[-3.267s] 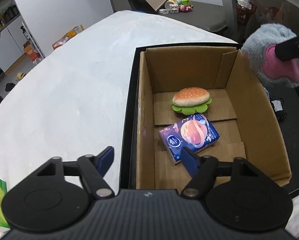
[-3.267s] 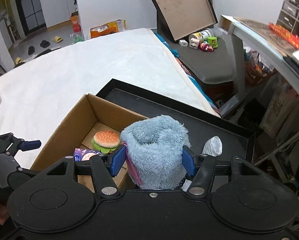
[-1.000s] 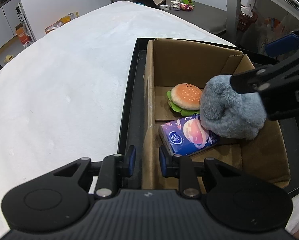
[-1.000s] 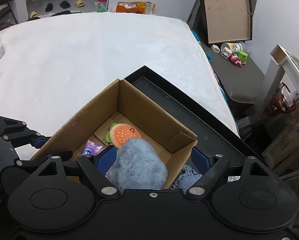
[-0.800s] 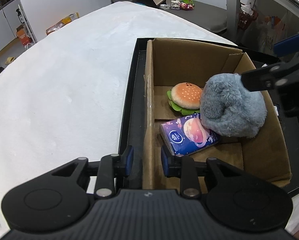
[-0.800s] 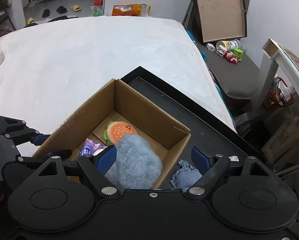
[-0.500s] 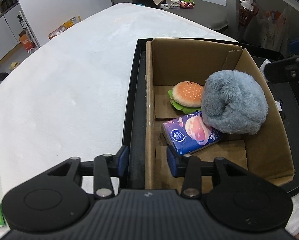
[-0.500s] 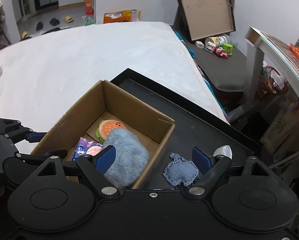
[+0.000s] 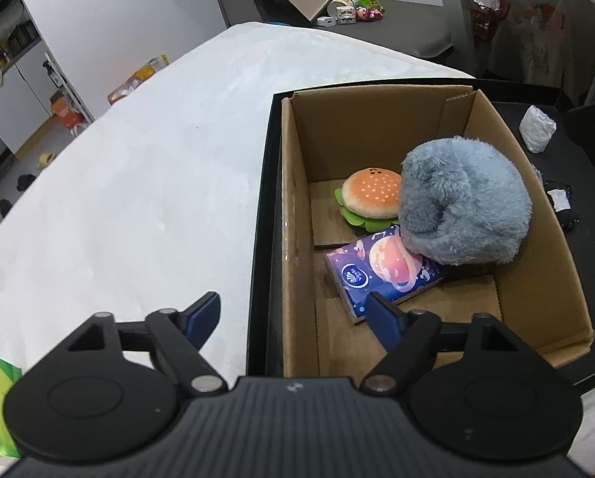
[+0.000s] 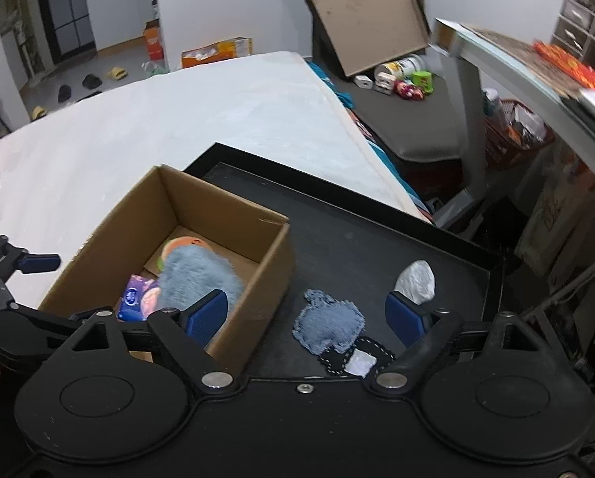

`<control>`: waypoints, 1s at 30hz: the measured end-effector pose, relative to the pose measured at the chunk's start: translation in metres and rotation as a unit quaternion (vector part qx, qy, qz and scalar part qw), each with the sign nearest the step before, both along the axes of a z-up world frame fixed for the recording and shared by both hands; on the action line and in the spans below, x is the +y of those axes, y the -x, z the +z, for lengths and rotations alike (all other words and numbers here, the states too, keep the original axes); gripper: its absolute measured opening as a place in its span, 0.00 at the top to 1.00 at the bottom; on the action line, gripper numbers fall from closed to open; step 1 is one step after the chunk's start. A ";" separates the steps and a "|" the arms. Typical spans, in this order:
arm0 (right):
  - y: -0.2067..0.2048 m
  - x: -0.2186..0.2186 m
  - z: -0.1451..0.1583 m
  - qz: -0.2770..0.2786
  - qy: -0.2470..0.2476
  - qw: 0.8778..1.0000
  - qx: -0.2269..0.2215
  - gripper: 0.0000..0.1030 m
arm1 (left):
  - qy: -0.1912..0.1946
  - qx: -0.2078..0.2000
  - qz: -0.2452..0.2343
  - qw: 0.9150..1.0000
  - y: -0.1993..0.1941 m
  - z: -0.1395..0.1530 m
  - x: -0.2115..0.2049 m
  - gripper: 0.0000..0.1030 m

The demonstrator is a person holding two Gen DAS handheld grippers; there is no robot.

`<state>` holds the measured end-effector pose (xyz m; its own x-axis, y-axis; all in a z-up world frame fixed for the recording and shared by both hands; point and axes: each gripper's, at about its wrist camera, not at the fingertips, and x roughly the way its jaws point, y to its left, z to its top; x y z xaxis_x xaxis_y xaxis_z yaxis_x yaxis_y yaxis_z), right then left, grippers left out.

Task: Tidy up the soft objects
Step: 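Move the right gripper to the black stitched plush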

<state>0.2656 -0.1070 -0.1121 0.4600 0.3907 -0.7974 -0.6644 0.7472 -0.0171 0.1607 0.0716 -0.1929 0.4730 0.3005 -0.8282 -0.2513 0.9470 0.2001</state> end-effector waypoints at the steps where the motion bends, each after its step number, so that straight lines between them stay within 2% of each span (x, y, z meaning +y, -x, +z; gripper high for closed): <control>1: -0.002 -0.004 -0.002 -0.003 -0.002 1.000 0.003 0.16 | -0.004 0.000 0.000 1.000 0.000 0.000 -0.001 0.20; 16: -0.024 -0.049 -0.047 -0.038 -0.037 0.998 0.035 0.14 | -0.053 0.027 -0.004 0.998 -0.009 -0.003 -0.019 0.19; 24: -0.037 -0.070 -0.061 -0.065 -0.076 0.992 0.071 0.14 | -0.079 0.043 -0.010 0.996 -0.013 -0.005 -0.030 0.19; 27: -0.045 -0.081 -0.066 -0.084 -0.104 0.986 0.098 0.14 | -0.088 0.051 -0.011 0.995 -0.016 -0.007 -0.032 0.19; 30: -0.048 -0.083 -0.074 -0.088 -0.106 0.984 0.110 0.13 | -0.091 0.059 -0.012 0.994 -0.019 -0.009 -0.034 0.19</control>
